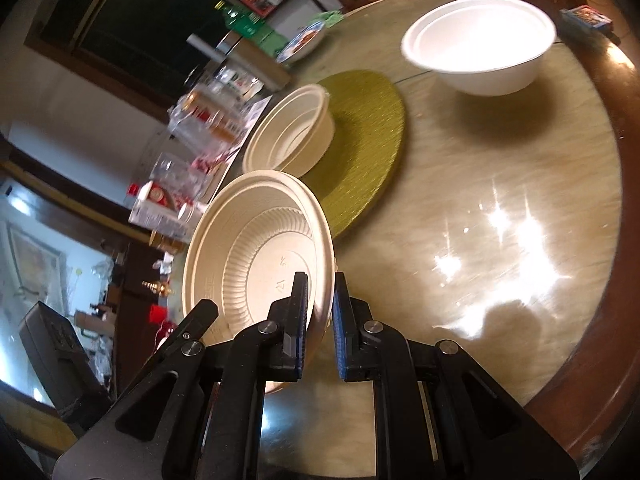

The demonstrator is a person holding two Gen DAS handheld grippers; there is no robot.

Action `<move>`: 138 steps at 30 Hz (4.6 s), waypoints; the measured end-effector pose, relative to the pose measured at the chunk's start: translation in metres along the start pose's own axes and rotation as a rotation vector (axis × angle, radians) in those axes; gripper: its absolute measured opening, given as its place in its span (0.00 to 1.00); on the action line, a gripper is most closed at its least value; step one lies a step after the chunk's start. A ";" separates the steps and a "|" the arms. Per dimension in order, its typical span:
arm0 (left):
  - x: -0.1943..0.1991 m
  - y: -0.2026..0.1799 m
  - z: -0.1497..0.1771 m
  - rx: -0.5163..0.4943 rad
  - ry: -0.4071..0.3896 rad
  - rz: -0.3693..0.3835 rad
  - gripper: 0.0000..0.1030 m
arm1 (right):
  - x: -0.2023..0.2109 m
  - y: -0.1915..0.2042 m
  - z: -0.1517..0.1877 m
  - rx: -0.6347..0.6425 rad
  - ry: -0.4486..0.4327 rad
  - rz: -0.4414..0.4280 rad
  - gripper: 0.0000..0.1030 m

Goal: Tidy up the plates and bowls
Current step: 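Lift the beige bowl with both tools and carry it toward the red plates, then lower the beige bowl onto the red plate stack with both tools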

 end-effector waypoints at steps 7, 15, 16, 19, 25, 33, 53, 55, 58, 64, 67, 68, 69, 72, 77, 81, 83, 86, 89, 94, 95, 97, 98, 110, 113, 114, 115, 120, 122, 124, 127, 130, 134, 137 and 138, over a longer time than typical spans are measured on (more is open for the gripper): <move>0.022 0.026 0.004 0.026 -0.059 -0.030 0.22 | -0.012 0.029 0.016 0.055 0.018 -0.021 0.11; 0.039 0.050 0.012 0.062 -0.100 -0.051 0.22 | -0.022 0.057 0.025 0.112 0.029 -0.035 0.11; 0.043 0.054 0.013 0.065 -0.113 -0.058 0.22 | -0.024 0.060 0.026 0.119 0.031 -0.037 0.11; 0.052 0.061 0.014 0.075 -0.142 -0.067 0.22 | -0.028 0.071 0.030 0.142 0.034 -0.057 0.11; 0.064 0.077 0.016 0.099 -0.184 -0.098 0.22 | -0.032 0.092 0.038 0.206 0.019 -0.058 0.11; 0.069 0.095 0.018 0.127 -0.196 -0.109 0.22 | -0.039 0.109 0.041 0.244 0.028 -0.078 0.11; 0.109 0.141 0.015 0.198 -0.279 -0.212 0.22 | -0.057 0.171 0.055 0.383 0.043 -0.115 0.11; 0.112 0.148 0.016 0.212 -0.278 -0.226 0.22 | -0.062 0.179 0.060 0.397 0.054 -0.120 0.11; 0.114 0.160 0.019 0.233 -0.272 -0.257 0.22 | -0.071 0.189 0.068 0.414 0.075 -0.127 0.11; 0.113 0.183 0.024 0.269 -0.252 -0.316 0.22 | -0.095 0.202 0.081 0.428 0.122 -0.129 0.11; 0.112 0.191 0.027 0.281 -0.243 -0.332 0.22 | -0.103 0.206 0.087 0.434 0.139 -0.127 0.11; 0.112 0.193 0.028 0.285 -0.242 -0.339 0.22 | -0.105 0.207 0.088 0.437 0.143 -0.128 0.11; 0.112 0.194 0.028 0.285 -0.242 -0.342 0.22 | -0.107 0.208 0.089 0.439 0.147 -0.128 0.11; 0.113 0.198 0.029 0.289 -0.243 -0.354 0.22 | -0.110 0.212 0.093 0.448 0.153 -0.126 0.11; 0.115 0.203 0.030 0.299 -0.245 -0.370 0.22 | -0.115 0.217 0.097 0.457 0.166 -0.125 0.11; 0.116 0.207 0.032 0.304 -0.243 -0.380 0.22 | -0.119 0.220 0.100 0.459 0.176 -0.123 0.11; 0.116 0.209 0.032 0.307 -0.242 -0.388 0.22 | -0.122 0.221 0.102 0.462 0.182 -0.122 0.11; 0.117 0.211 0.032 0.311 -0.242 -0.396 0.22 | -0.124 0.222 0.105 0.466 0.192 -0.121 0.11; 0.117 0.213 0.034 0.314 -0.241 -0.400 0.22 | -0.125 0.224 0.107 0.471 0.194 -0.120 0.11; 0.115 0.215 0.036 0.318 -0.232 -0.399 0.22 | -0.128 0.223 0.107 0.473 0.201 -0.116 0.11; 0.115 0.216 0.036 0.320 -0.228 -0.395 0.22 | -0.128 0.223 0.108 0.473 0.202 -0.115 0.11; 0.114 0.218 0.038 0.322 -0.222 -0.391 0.22 | -0.129 0.224 0.109 0.475 0.208 -0.110 0.11; 0.114 0.220 0.039 0.326 -0.218 -0.387 0.22 | -0.129 0.224 0.110 0.476 0.210 -0.109 0.11; 0.112 0.231 0.044 0.339 -0.177 -0.398 0.23 | -0.140 0.229 0.119 0.495 0.261 -0.093 0.11; 0.115 0.232 0.045 0.335 -0.182 -0.407 0.23 | -0.142 0.230 0.122 0.497 0.269 -0.096 0.11; 0.115 0.233 0.045 0.333 -0.181 -0.410 0.23 | -0.142 0.231 0.122 0.498 0.273 -0.098 0.11; 0.115 0.234 0.045 0.333 -0.180 -0.411 0.23 | -0.143 0.232 0.122 0.499 0.273 -0.099 0.11; 0.115 0.239 0.049 0.333 -0.182 -0.441 0.23 | -0.149 0.234 0.127 0.509 0.298 -0.101 0.11; 0.113 0.242 0.051 0.335 -0.174 -0.446 0.24 | -0.152 0.235 0.130 0.514 0.306 -0.098 0.11; 0.111 0.244 0.052 0.337 -0.168 -0.448 0.24 | -0.154 0.235 0.131 0.515 0.309 -0.095 0.11; 0.109 0.246 0.053 0.341 -0.159 -0.450 0.24 | -0.156 0.235 0.131 0.517 0.314 -0.086 0.11; 0.106 0.248 0.054 0.343 -0.150 -0.454 0.25 | -0.160 0.235 0.134 0.525 0.324 -0.074 0.11; 0.104 0.249 0.056 0.341 -0.142 -0.463 0.25 | -0.163 0.233 0.135 0.534 0.329 -0.059 0.11; 0.104 0.249 0.056 0.341 -0.140 -0.466 0.25 | -0.166 0.234 0.136 0.541 0.333 -0.053 0.12; 0.104 0.249 0.056 0.341 -0.140 -0.468 0.25 | -0.166 0.234 0.136 0.544 0.334 -0.049 0.12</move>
Point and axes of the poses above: each gripper's, at about its wrist camera, not at the fingertips, and x roughly against the way its jaws point, y to its left, z to its underside, the point moved 8 cm from there along -x, roughly the way its jaws point, and after that the axes turned 7 degrees about y, right-handed, at the moved point
